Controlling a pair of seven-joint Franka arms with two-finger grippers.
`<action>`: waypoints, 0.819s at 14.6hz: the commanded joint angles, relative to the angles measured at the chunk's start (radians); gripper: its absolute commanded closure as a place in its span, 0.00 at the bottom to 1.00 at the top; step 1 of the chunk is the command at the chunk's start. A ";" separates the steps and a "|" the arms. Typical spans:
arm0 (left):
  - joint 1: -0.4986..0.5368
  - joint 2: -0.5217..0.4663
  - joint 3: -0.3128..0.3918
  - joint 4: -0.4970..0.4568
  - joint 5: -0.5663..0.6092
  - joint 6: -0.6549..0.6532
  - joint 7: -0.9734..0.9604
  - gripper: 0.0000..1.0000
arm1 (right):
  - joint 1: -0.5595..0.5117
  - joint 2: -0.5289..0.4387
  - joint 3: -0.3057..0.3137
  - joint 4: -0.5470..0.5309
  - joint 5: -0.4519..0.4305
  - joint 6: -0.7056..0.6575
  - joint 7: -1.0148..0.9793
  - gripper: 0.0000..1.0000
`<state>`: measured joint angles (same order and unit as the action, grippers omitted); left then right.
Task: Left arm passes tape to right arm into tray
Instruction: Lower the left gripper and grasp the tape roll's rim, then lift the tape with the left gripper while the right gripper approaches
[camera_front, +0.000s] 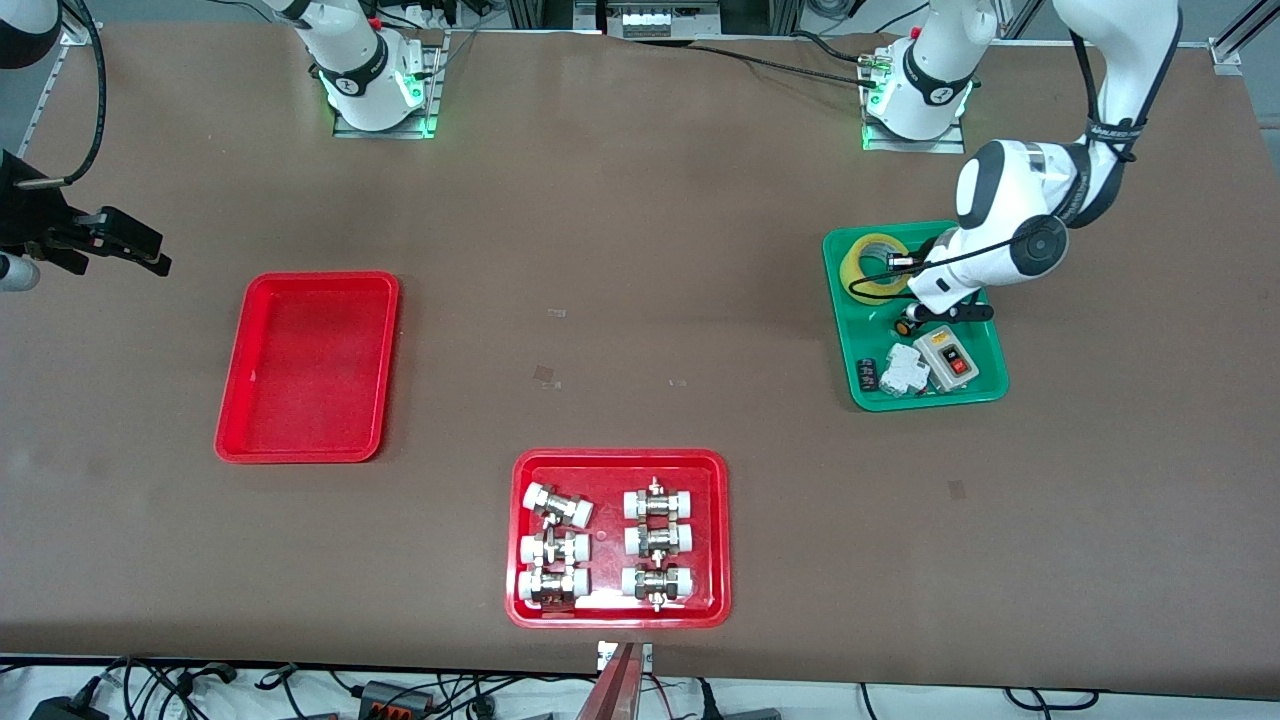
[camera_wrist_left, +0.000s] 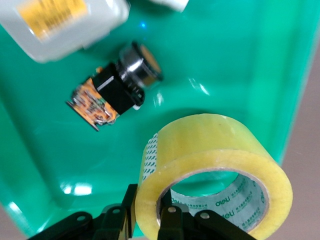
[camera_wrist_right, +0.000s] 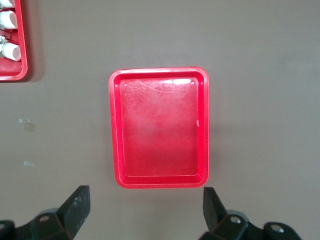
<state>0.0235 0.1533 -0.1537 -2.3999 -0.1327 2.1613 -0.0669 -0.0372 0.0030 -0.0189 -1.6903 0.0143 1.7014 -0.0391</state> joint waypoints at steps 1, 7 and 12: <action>0.004 -0.083 -0.007 0.134 -0.022 -0.174 0.038 0.99 | -0.007 -0.008 0.007 0.000 0.001 -0.009 -0.001 0.00; -0.016 -0.081 -0.162 0.483 -0.195 -0.538 -0.034 1.00 | 0.000 0.020 0.008 0.000 0.013 -0.046 -0.008 0.00; -0.020 -0.002 -0.332 0.724 -0.497 -0.549 -0.328 1.00 | 0.039 0.121 0.010 -0.002 0.016 -0.060 -0.012 0.00</action>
<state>-0.0043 0.0691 -0.4294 -1.8042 -0.5108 1.6384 -0.2885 -0.0163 0.0729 -0.0098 -1.6973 0.0206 1.6618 -0.0400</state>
